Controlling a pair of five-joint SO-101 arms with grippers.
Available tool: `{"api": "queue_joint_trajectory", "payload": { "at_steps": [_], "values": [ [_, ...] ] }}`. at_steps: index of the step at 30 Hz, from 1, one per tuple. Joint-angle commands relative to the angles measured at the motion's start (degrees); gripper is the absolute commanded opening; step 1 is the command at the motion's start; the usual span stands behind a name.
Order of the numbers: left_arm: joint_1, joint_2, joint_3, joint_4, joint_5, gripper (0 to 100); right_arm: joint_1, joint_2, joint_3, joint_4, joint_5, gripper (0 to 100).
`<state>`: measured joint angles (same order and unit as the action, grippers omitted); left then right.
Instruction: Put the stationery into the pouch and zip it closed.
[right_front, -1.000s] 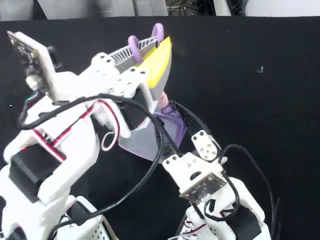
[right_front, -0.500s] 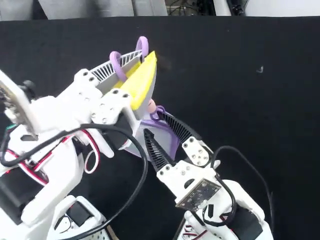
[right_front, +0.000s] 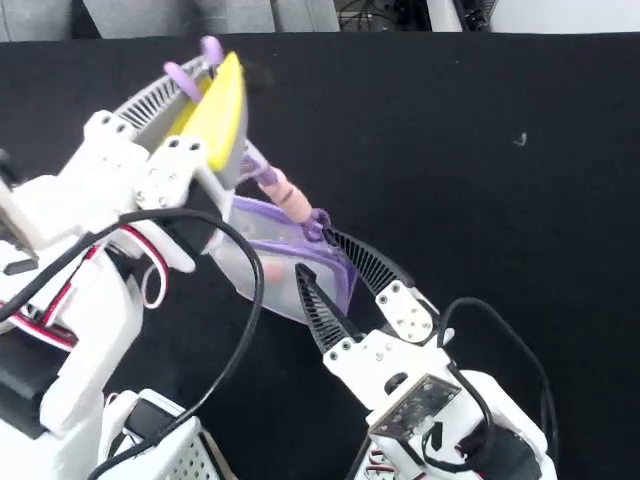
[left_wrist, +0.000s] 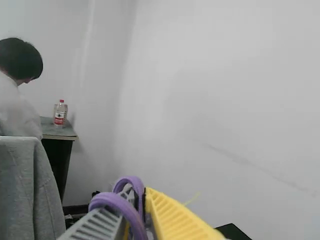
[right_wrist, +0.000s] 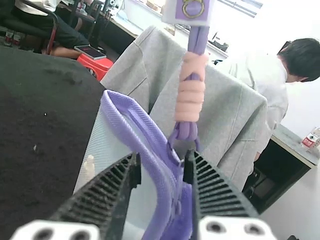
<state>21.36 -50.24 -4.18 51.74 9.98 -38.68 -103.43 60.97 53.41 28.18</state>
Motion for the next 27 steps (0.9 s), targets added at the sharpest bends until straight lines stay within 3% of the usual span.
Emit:
{"api": "queue_joint_trajectory", "payload": {
  "at_steps": [1,11,15,18,27],
  "values": [
    [-3.2,-0.4,0.1,-1.5,-0.6,3,-0.4,-5.9,-3.0,0.2,0.3,14.9],
    [-5.8,-0.4,0.2,-1.1,-0.6,3,12.2,-5.6,-5.7,3.1,-0.5,15.2],
    [-5.8,-0.5,0.2,-1.1,-0.6,3,8.8,-5.6,-8.4,11.1,-6.1,15.3],
    [-5.8,-0.9,0.2,-1.0,-0.6,3,7.4,-5.4,-9.1,15.4,-6.1,15.3],
    [-5.4,-6.9,5.5,-2.8,-0.6,3,5.6,-5.4,-1.3,16.3,-6.4,15.3]
  ]
}}
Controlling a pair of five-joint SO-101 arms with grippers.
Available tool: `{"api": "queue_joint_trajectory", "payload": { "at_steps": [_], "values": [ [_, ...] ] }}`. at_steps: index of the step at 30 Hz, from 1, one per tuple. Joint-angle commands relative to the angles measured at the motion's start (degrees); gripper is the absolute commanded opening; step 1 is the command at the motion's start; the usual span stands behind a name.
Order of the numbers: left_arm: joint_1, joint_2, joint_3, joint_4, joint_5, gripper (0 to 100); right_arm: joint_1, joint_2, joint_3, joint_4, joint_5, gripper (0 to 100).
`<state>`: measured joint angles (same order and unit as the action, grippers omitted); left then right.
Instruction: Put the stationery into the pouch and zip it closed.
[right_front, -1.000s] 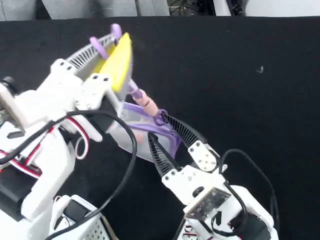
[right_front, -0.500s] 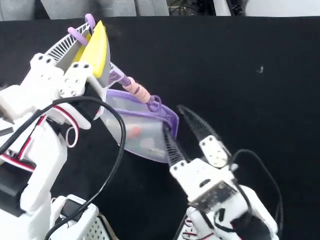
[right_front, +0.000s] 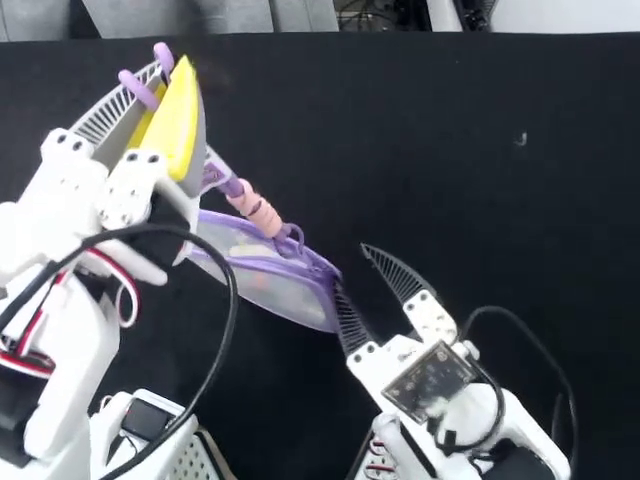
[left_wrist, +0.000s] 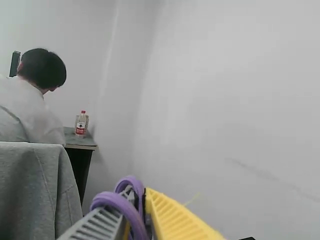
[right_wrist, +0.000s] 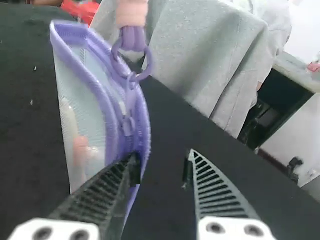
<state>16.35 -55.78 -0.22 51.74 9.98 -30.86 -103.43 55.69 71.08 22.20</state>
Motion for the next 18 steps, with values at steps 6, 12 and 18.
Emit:
{"api": "queue_joint_trajectory", "payload": {
  "at_steps": [6,12,18],
  "values": [
    [-0.4,-1.9,7.5,-9.3,-0.6,3,-7.6,-5.8,12.3,-6.0,-0.1,15.3],
    [-0.3,-1.3,8.0,-9.6,-0.6,3,-12.9,-5.9,10.5,-5.5,-0.5,15.2],
    [-0.6,-1.2,8.1,-12.0,-0.6,3,-20.1,-5.9,7.5,0.4,-0.3,15.2]
  ]
}}
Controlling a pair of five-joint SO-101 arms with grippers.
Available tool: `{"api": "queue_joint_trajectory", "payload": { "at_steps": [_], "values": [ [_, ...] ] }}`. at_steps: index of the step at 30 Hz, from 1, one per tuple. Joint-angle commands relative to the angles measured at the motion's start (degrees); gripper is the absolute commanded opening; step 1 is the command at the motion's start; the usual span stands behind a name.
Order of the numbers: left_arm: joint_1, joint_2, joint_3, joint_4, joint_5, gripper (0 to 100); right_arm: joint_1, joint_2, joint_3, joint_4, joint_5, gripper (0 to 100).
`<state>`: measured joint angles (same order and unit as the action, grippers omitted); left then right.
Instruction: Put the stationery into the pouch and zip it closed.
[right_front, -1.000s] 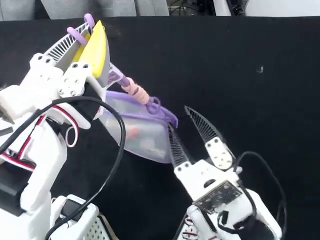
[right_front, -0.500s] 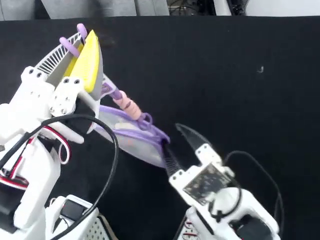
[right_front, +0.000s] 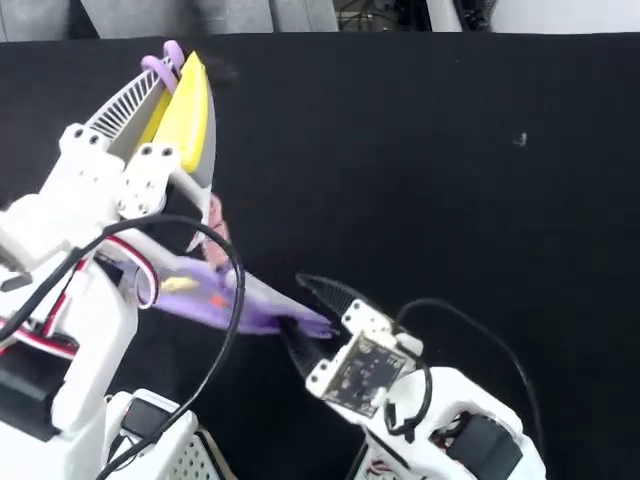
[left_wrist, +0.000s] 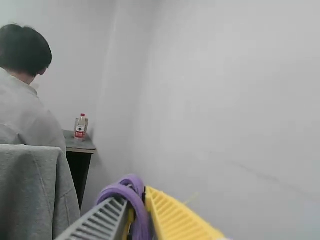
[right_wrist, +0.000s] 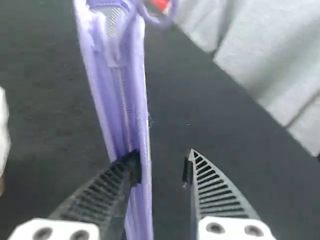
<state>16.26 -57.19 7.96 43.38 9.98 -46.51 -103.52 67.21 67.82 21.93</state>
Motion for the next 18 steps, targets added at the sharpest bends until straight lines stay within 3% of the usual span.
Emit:
{"api": "queue_joint_trajectory", "payload": {
  "at_steps": [1,6,18],
  "values": [
    [-0.7,0.3,0.5,-5.5,-0.6,3,-5.5,-5.8,-4.6,4.8,0.2,15.2],
    [-0.4,4.0,1.9,-12.9,-0.6,3,-6.4,-5.8,-5.1,5.7,0.2,15.3],
    [2.8,18.9,-5.8,-13.0,3.3,3,-5.8,-5.8,-5.1,5.4,-0.4,15.3]
  ]
}}
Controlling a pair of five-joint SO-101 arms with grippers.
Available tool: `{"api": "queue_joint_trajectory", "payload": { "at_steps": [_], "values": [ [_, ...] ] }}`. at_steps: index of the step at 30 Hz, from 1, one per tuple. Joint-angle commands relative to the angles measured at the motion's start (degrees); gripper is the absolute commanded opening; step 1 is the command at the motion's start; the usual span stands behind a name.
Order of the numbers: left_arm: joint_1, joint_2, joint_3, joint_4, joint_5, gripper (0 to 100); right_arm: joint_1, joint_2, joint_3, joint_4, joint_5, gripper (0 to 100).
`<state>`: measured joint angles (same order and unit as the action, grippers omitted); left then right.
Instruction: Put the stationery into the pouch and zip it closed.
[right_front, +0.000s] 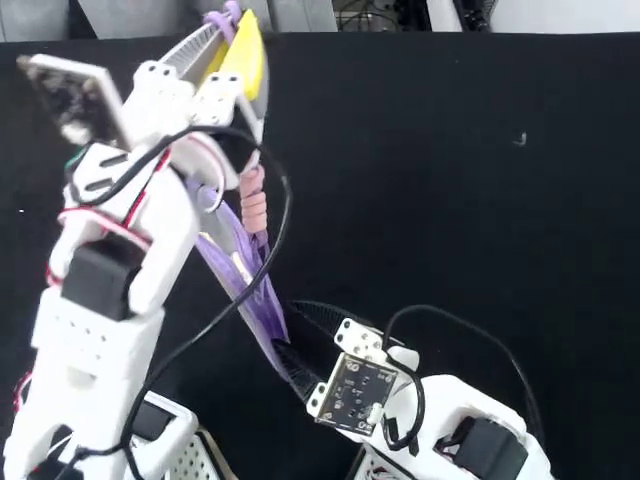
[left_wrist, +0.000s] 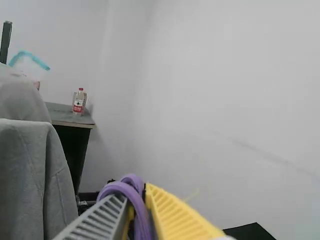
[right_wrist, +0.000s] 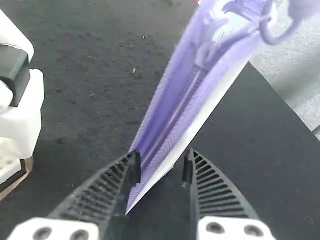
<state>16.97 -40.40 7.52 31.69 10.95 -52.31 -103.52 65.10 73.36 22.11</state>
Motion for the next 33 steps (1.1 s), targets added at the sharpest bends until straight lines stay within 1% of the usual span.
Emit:
{"api": "queue_joint_trajectory", "payload": {
  "at_steps": [1,4,5,7,9,12,17,20,23,29,33],
  "values": [
    [2.4,2.5,-5.7,-1.3,2.4,3,1.1,-5.8,-2.9,-0.4,-0.5,15.3],
    [3.3,3.1,-5.5,-1.4,2.2,3,6.8,-5.9,-3.3,-1.8,-0.5,15.7],
    [3.4,3.1,-5.3,-1.4,2.2,3,9.1,-5.9,-3.4,-2.3,-0.8,17.2],
    [3.5,4.0,-4.9,-1.4,2.4,3,12.9,-5.9,-3.4,-3.4,-4.1,22.7],
    [3.5,5.2,-4.9,-1.4,2.4,3,15.1,-5.9,-3.4,-3.9,-6.5,26.8],
    [3.6,6.5,-4.9,-1.6,2.5,3,15.2,-5.9,-3.5,-3.1,-4.7,26.8],
    [3.4,6.9,-4.4,-3.1,2.5,3,15.2,-7.6,-3.6,-2.3,-4.5,26.9],
    [3.2,7.0,-4.4,-3.1,2.5,3,14.7,-9.2,-7.9,0.5,-4.5,26.9],
    [3.0,7.0,-4.4,-3.1,2.5,3,12.2,-8.8,-12.7,3.3,-4.5,26.9],
    [3.0,6.5,-4.4,-2.7,2.5,3,11.7,-8.8,-13.7,3.4,-4.4,26.9],
    [3.0,6.7,-4.4,-2.6,2.5,3,11.4,-8.8,-18.2,4.2,-4.5,26.9]
  ]
}}
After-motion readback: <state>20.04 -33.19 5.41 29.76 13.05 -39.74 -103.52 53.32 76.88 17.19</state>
